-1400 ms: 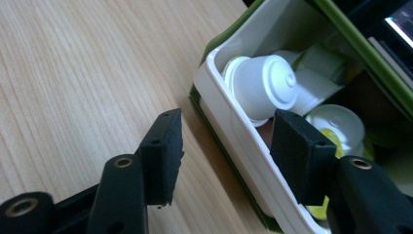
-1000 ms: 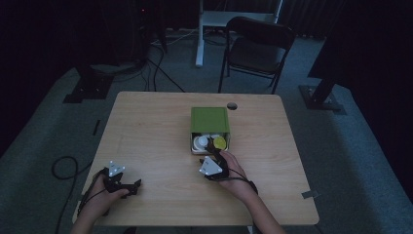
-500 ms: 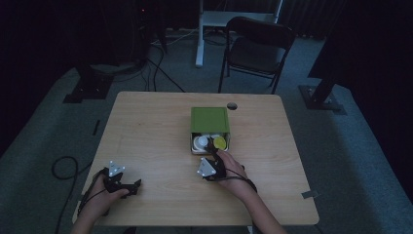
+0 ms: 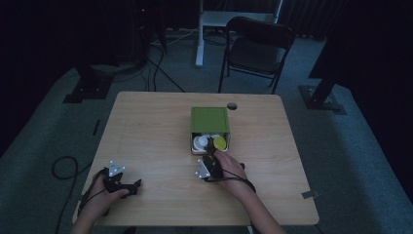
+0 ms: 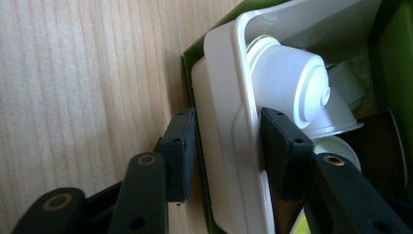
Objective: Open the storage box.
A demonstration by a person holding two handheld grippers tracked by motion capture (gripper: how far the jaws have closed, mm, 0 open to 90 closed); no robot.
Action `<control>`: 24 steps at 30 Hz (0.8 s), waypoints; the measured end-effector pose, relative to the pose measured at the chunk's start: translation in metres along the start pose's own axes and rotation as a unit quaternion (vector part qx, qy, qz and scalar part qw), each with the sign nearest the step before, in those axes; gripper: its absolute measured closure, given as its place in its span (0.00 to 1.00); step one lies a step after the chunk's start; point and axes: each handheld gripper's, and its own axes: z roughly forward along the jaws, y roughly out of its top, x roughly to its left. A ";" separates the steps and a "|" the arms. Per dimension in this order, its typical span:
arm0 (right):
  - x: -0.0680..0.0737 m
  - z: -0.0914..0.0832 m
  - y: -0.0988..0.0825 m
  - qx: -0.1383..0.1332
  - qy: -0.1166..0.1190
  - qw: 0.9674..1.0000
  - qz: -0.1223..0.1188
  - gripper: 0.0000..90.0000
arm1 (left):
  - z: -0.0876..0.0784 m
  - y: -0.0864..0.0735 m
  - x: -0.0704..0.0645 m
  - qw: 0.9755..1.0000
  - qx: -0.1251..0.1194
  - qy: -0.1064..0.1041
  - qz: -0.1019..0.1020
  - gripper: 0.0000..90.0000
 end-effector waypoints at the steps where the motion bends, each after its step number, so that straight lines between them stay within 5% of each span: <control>1: 0.000 0.000 0.000 0.002 0.000 1.000 0.000 0.67 | 0.000 0.000 0.000 1.000 0.000 0.000 0.000 0.00; 24: -0.002 -0.001 0.003 0.017 -0.007 1.000 -0.010 0.77 | 0.000 0.000 0.000 1.000 0.000 0.000 0.000 0.00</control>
